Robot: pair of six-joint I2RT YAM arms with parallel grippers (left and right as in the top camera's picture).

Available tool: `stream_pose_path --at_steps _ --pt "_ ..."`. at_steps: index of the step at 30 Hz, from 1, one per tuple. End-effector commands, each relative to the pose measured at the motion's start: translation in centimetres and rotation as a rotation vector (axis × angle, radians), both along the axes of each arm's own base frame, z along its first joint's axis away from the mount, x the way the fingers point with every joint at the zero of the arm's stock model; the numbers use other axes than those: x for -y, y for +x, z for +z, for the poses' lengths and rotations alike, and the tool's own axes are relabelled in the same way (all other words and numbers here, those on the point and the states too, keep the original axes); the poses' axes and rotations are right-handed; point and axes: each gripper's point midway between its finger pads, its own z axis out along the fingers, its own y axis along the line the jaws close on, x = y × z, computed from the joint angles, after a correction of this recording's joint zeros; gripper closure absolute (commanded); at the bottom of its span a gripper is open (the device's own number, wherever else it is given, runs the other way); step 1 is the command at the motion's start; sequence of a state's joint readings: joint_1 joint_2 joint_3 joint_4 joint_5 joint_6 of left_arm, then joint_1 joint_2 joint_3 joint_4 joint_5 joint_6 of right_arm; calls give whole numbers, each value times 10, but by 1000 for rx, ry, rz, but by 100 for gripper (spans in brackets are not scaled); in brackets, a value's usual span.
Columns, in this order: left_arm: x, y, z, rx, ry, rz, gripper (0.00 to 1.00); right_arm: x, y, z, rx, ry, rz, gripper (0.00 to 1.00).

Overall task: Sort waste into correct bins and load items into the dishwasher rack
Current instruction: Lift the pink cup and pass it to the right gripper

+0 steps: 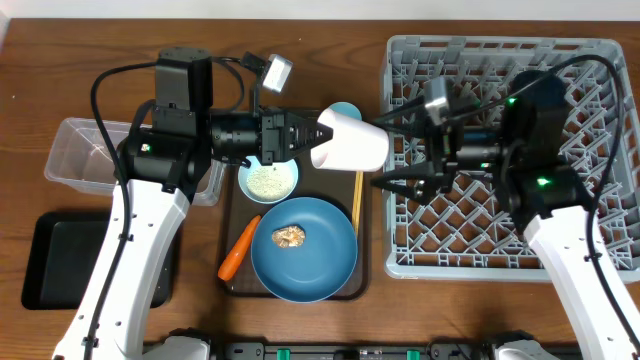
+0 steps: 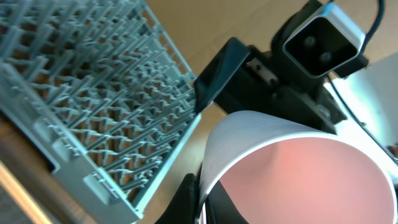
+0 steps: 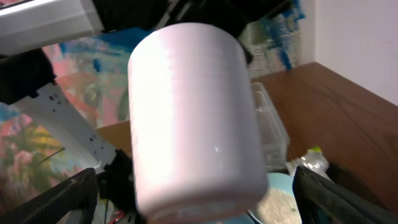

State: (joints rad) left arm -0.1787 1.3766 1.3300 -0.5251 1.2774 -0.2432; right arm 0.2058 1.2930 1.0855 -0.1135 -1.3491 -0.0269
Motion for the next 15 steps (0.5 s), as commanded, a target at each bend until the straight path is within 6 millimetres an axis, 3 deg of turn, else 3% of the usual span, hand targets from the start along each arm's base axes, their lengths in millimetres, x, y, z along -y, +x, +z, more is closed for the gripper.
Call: stream_pose_path --at_steps 1,7,15 --pt "1 -12 14 -20 -54 -51 94 -9 -12 11 36 8 36 9" --pt "1 -12 14 -19 -54 -50 94 -17 -16 11 39 4 49 28" --pt "1 -12 14 -18 -54 -50 94 -17 -15 15 30 11 43 43"
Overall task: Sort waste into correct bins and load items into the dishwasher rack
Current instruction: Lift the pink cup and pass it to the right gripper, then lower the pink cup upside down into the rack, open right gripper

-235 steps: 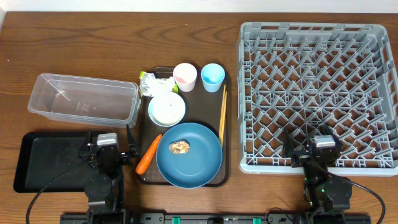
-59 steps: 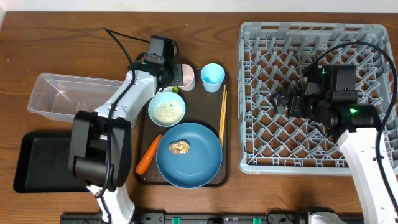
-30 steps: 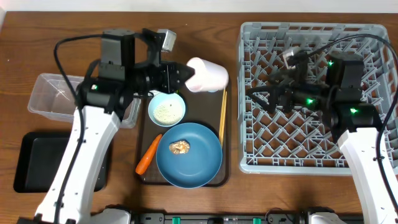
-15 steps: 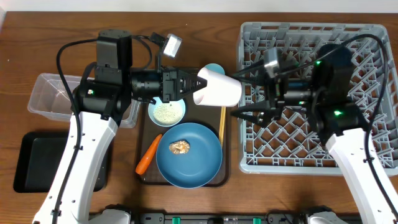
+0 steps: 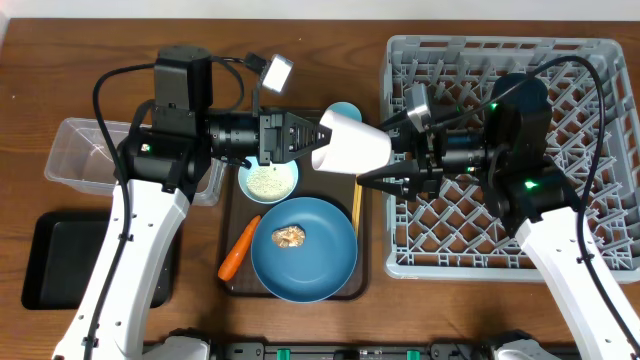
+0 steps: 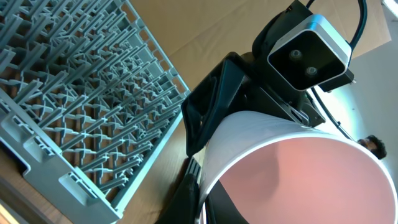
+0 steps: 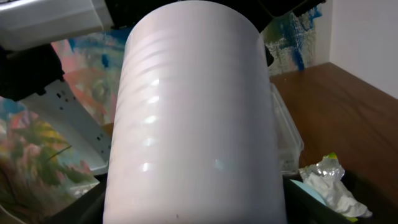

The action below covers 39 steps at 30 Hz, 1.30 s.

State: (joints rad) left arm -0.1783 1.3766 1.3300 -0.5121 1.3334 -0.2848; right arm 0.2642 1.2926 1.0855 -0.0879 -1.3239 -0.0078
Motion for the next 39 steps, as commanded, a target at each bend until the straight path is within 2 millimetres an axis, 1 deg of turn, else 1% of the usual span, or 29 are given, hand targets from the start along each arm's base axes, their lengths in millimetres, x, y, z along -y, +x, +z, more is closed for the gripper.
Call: stream_pose_path --at_steps 1,6,7,8,9,10,11,12,14,16,18,20,23,25,27,29,30,32,35,37,39 --pt "-1 -5 7 16 -16 -13 94 -2 -6 15 22 17 9 46" --pt "-1 -4 8 24 -18 -13 93 -2 -4 24 37 36 5 48" --pt "-1 -4 9 29 -19 -13 90 -2 -3 25 40 38 2 50" --pt "-1 -3 10 34 -21 -12 77 -1 -3 25 41 39 -1 51" --pt "-1 -3 11 34 -22 -10 72 1 0 26 35 38 -16 53" --pt "0 -2 11 30 -25 -9 69 4 5 26 20 36 -42 56" --pt "0 -2 12 28 -27 -7 63 9 10 26 10 36 -69 57" --pt "0 -1 13 34 -28 -7 57 15 15 27 0 36 -95 57" --pt "0 0 14 47 -30 -7 48 29 24 29 -15 39 -146 57" --pt "0 1 16 60 -32 -7 44 47 35 32 -38 44 -210 58" --pt "0 2 17 73 -35 -5 41 64 44 33 -58 47 -269 58" --pt "-2 4 18 80 -36 1 41 89 57 32 -97 53 -353 58" --pt "-6 6 19 75 -36 16 40 125 74 24 -172 55 -482 57" --pt "-9 7 20 80 -37 24 41 153 89 10 -257 44 -626 57" --pt "-11 7 22 87 -37 30 41 186 104 -11 -360 20 -805 56" --pt "-13 6 25 96 -38 37 41 218 111 -35 -473 -13 -979 57" --pt "-14 5 26 100 -39 39 41 231 111 -45 -520 -30 -1043 59" --pt "-15 3 28 109 -40 41 41 252 108 -66 -612 -71 -1158 61" --pt "-15 1 32 123 -42 42 40 283 93 -100 -760 -165 -1335 61" --pt "-15 1 33 129 -42 42 41 302 77 -121 -832 -264 -1440 61" --pt "-15 1 32 129 -41 44 41 319 61 -137 -900 -358 -1539 61"
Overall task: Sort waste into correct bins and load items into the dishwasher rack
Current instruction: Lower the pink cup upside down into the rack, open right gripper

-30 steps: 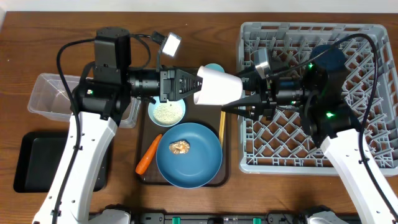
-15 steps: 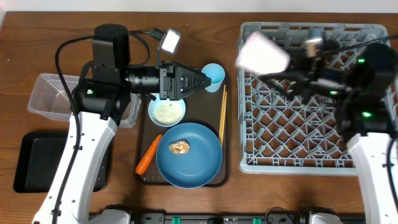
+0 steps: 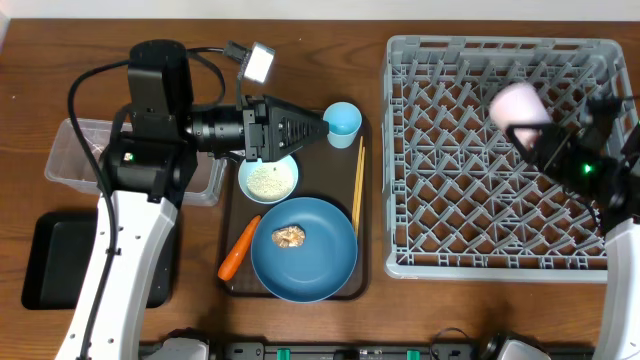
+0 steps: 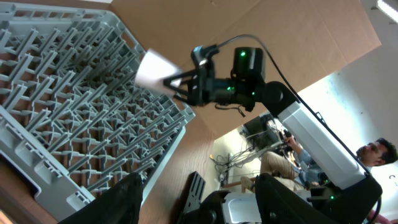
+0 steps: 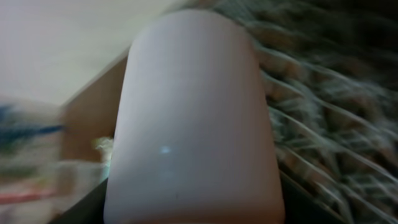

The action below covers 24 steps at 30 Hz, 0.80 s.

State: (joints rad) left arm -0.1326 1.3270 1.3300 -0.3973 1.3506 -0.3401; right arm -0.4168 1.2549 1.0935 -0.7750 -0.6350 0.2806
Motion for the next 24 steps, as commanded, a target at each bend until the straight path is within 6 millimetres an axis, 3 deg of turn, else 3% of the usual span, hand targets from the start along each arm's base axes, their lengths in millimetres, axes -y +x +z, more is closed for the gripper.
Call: stream_pose_path --at_steps 1,5,9,14,24 --pt "-2 -1 5 22 -2 5 40 50 -21 -15 -142 -235 -189 60" --pt "-2 -1 5 22 -2 5 41 75 -51 -33 -309 -359 -289 57" --pt "-2 -1 5 22 -1 5 40 83 -57 -34 -335 -374 -337 57" --pt "-2 -2 5 22 -1 5 40 78 -62 -42 -382 -335 -347 57" --pt "-2 -1 4 22 -1 5 41 63 -82 -81 -599 -256 -262 57"
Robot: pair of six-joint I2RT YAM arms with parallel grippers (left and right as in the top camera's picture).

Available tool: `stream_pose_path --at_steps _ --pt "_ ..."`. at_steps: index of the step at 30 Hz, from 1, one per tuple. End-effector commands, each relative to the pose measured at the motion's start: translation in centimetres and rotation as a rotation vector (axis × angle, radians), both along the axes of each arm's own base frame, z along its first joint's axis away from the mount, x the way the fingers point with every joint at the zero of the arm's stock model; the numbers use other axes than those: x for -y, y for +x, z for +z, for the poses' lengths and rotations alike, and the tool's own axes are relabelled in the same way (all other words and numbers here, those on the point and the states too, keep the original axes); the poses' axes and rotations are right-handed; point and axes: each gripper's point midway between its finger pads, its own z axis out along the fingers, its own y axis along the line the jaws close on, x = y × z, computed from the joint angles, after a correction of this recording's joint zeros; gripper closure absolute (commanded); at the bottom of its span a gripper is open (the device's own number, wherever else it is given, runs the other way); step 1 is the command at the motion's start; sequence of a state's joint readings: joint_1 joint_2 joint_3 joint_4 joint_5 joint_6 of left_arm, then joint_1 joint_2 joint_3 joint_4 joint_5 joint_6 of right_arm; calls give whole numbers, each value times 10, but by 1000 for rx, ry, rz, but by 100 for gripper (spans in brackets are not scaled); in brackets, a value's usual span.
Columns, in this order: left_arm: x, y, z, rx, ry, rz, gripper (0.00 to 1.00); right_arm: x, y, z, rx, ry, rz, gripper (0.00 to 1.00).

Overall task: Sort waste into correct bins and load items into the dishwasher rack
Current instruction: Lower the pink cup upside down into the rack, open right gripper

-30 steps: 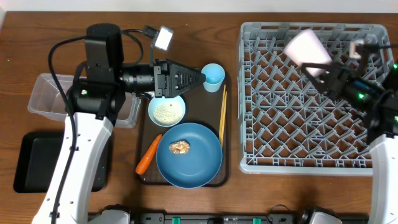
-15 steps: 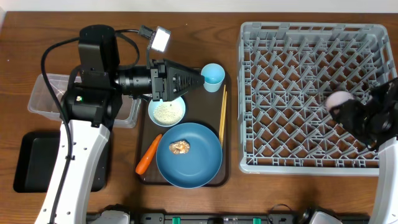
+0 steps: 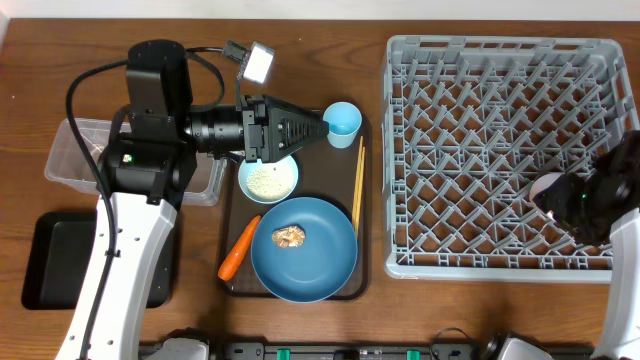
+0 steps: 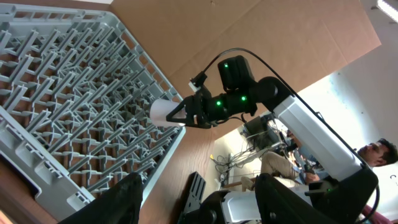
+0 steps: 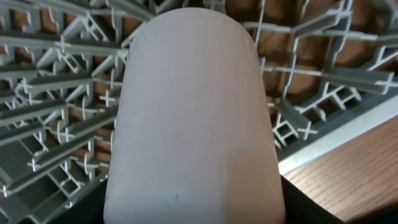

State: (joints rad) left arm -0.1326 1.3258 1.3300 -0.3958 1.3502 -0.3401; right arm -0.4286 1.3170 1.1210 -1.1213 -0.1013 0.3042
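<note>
The pale pink-white cup (image 3: 547,186) lies on its side in my right gripper (image 3: 556,193), which is shut on it over the front right part of the grey dishwasher rack (image 3: 480,60). In the right wrist view the cup (image 5: 193,118) fills the frame, with the rack (image 5: 56,81) close behind it. Whether the cup touches the rack cannot be told. From the left wrist it shows as a small cup (image 4: 164,112) held over the rack. My left gripper (image 3: 312,128) hangs open and empty above the tray, pointing right.
A brown tray (image 3: 232,200) holds a small blue cup (image 3: 344,120), a bowl of rice (image 3: 268,179), a blue plate (image 3: 320,265) with a food scrap (image 3: 290,236), a carrot (image 3: 237,251) and chopsticks (image 3: 357,190). A clear bin (image 3: 85,150) and a black tray (image 3: 50,262) stand at the left.
My right gripper has moved with the cup from over the rack's upper right part down to its front right part. The left arm has not moved.
My left gripper held the cup between tray and rack, with my right gripper open beside it. Then the right fingers stood around the cup. Later the left gripper was open and empty over the tray, and the right one held the cup over the rack, now lower at the front right.
</note>
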Motion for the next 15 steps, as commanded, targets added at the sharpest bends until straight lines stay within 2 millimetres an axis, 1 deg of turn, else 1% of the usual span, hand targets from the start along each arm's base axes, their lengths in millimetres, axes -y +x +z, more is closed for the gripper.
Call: stream_pose_path --at_steps 1,6,9,12,15 --pt "-2 -1 4 19 -1 5 40 0 -3 -13 -62 36 -11 57" --pt "-2 -1 4 19 -1 5 40 -9 0 -27 -98 109 16 58" --pt "-2 -1 4 19 -1 5 41 -9 4 -28 -91 107 28 61" --pt "-2 -1 4 19 -1 5 40 -7 8 -21 -66 94 35 61" --pt "-2 -1 4 20 -1 5 41 -6 10 -5 -38 78 46 61"
